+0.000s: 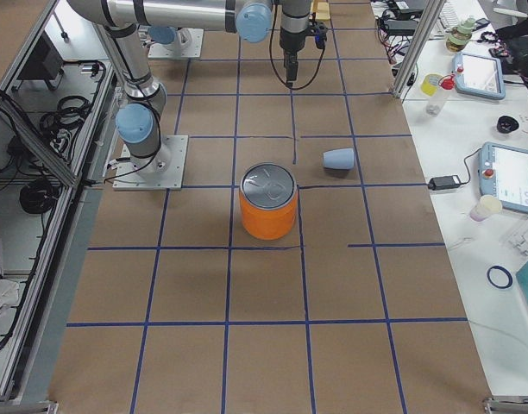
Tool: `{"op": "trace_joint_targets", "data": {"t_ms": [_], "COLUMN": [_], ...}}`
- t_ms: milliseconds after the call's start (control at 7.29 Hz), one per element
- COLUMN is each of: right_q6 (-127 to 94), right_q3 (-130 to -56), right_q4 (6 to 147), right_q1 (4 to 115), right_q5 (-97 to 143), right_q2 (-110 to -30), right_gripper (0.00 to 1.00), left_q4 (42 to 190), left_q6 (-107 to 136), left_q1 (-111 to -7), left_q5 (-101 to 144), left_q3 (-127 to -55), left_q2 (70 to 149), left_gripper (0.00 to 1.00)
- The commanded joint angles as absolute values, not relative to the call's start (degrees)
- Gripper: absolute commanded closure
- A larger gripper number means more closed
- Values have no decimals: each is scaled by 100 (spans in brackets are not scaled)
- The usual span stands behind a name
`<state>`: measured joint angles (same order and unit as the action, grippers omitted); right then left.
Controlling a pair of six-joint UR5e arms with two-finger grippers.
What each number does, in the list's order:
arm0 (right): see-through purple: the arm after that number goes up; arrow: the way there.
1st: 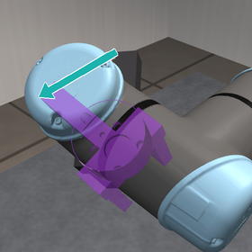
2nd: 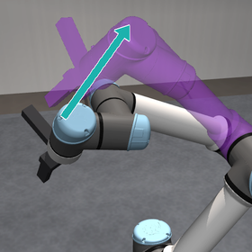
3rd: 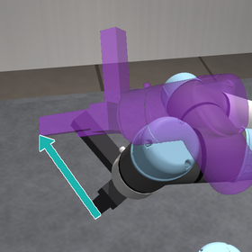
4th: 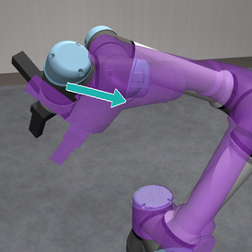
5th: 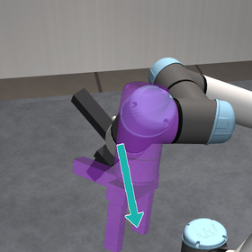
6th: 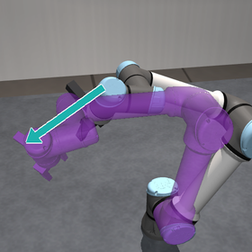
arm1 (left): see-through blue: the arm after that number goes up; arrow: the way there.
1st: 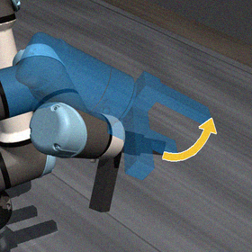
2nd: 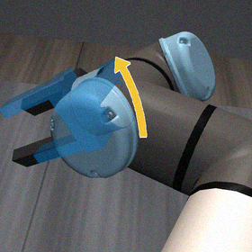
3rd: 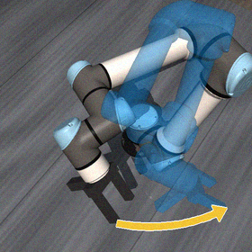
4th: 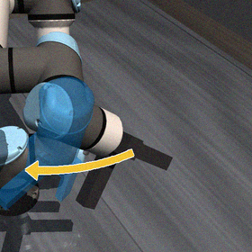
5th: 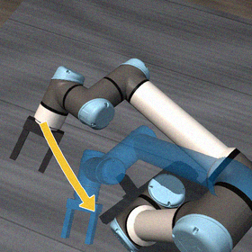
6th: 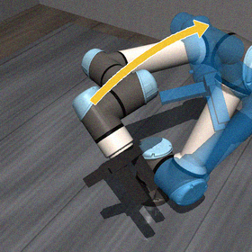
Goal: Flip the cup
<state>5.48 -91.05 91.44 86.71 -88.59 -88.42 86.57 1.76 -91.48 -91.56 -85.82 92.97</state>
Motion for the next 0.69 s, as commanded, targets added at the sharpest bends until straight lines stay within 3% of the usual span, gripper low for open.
{"op": "trace_joint_targets", "data": {"t_ms": [0, 548], "right_q6": [545, 667], "right_q3": [-9114, -9088], "right_q4": [9141, 9254], "right_q1": [8675, 8448], "right_q5": [-8851, -8859], "right_q2": [-8842, -8833], "right_gripper": [0, 0], "left_q4": [8666, 8666], "left_q6": [176, 176], "left_q1": [-9149, -9149], "left_q5": [-9158, -9149], "left_q3": [-8587, -8587], "left_q2": [9281, 9281], "left_gripper": [0, 0]}}
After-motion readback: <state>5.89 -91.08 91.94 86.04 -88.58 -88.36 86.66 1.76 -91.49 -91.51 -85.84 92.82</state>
